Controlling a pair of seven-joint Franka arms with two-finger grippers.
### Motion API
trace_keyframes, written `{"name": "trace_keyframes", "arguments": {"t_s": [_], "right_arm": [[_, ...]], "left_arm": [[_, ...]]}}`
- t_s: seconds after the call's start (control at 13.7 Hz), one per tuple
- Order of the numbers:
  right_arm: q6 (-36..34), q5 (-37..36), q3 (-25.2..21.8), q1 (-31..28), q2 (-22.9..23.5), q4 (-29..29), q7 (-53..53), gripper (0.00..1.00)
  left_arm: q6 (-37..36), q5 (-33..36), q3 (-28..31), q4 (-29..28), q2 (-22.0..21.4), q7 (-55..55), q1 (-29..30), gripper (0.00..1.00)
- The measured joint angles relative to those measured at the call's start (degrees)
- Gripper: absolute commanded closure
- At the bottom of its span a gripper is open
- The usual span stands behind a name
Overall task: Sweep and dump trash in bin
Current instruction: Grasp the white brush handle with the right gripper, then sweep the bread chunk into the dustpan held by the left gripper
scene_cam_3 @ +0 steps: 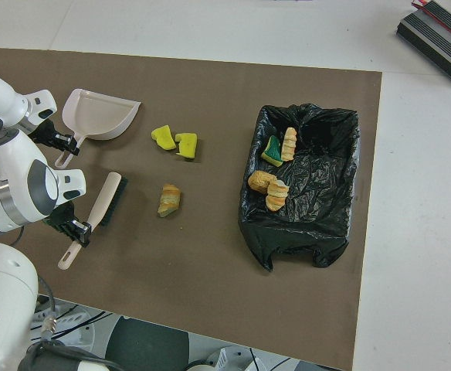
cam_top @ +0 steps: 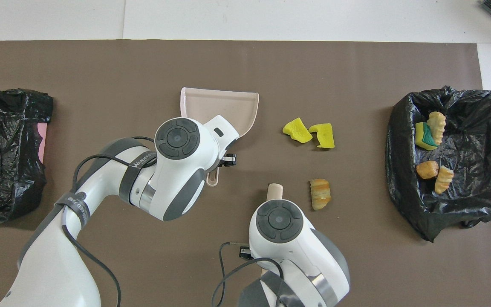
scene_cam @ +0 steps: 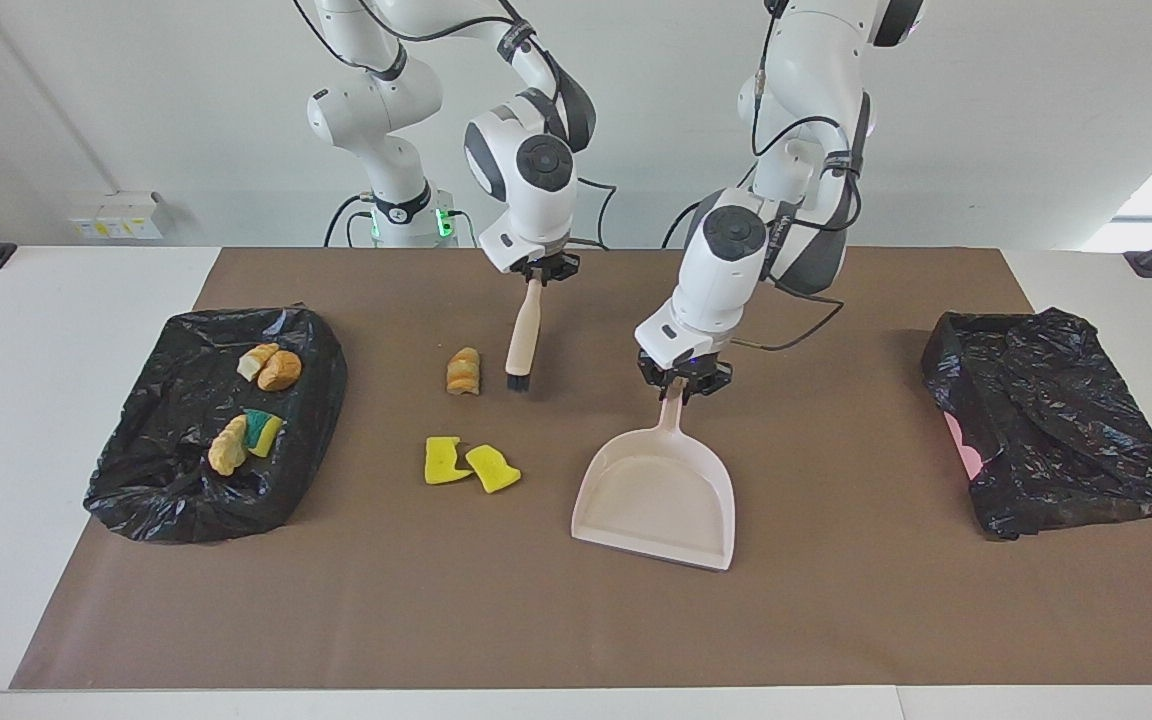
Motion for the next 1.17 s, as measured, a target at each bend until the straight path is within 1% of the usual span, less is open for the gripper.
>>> {"name": "trace_keyframes", "arguments": {"t_s": [0.15, 0.29, 0.36, 0.51, 0.58, 0.66, 0.8, 0.87, 0.95, 1.02, 1.17], "right_arm": [[-2.79, -3.78, -0.07, -3.39, 0.19, -0.03, -1.4, 1.0], [-4.89, -8.89, -0.1, -5.17, 0.19, -0.04, -1.68, 1.0], [-5.27, -10.12, -0.08, -5.67, 0.19, -0.08, -1.69, 1.0], [-5.58, -11.06, -0.07, -7.67, 0.15, -0.84, -3.14, 1.0], [-5.08, -11.07, -0.09, -9.02, -0.04, -2.13, -4.94, 1.0], [-3.09, -11.07, -0.11, -10.37, -0.51, -4.32, -6.79, 1.0], [1.57, -11.07, -0.12, -11.55, -1.61, -9.02, -8.83, 1.0], [2.88, -11.05, 0.05, -11.4, -2.0, -10.3, -9.14, 1.0], [3.55, -10.94, 0.39, -10.89, -2.34, -10.79, -9.37, 1.0], [4.42, -10.39, 0.58, -9.92, -2.4, -10.94, -9.85, 1.0], [6.17, -8.08, 0.75, -8.4, -2.24, -10.85, -11.88, 1.0]], "left_arm": [[-3.87, 0.02, 0.13, 0.14, -2.8, 12.4, 4.05, 1.0], [-7.42, 0.0, 0.25, 0.17, -5.92, 26.25, 7.85, 1.0], [-9.08, -0.01, 0.29, 0.15, -7.17, 31.81, 9.36, 1.0], [-11.56, 0.0, 0.32, -0.25, -8.67, 42.47, 11.23, 1.0], [-12.48, 0.0, 0.34, -0.75, -9.03, 47.95, 11.61, 1.0], [-13.09, 0.0, 0.3, -1.64, -9.4, 52.38, 11.78, 1.0], [-13.05, 0.0, -0.24, -4.63, -10.51, 56.36, 11.73, 1.0], [-12.69, 0.0, -0.62, -6.48, -11.21, 57.02, 11.38, 1.0], [-10.9, 0.0, -0.8, -8.69, -11.81, 57.14, 10.34, 1.0], [-7.66, -0.01, -0.96, -11.09, -12.21, 57.02, 8.87, 1.0], [-2.49, -0.02, -1.13, -14.63, -12.36, 55.45, 6.66, 1.0]]}}
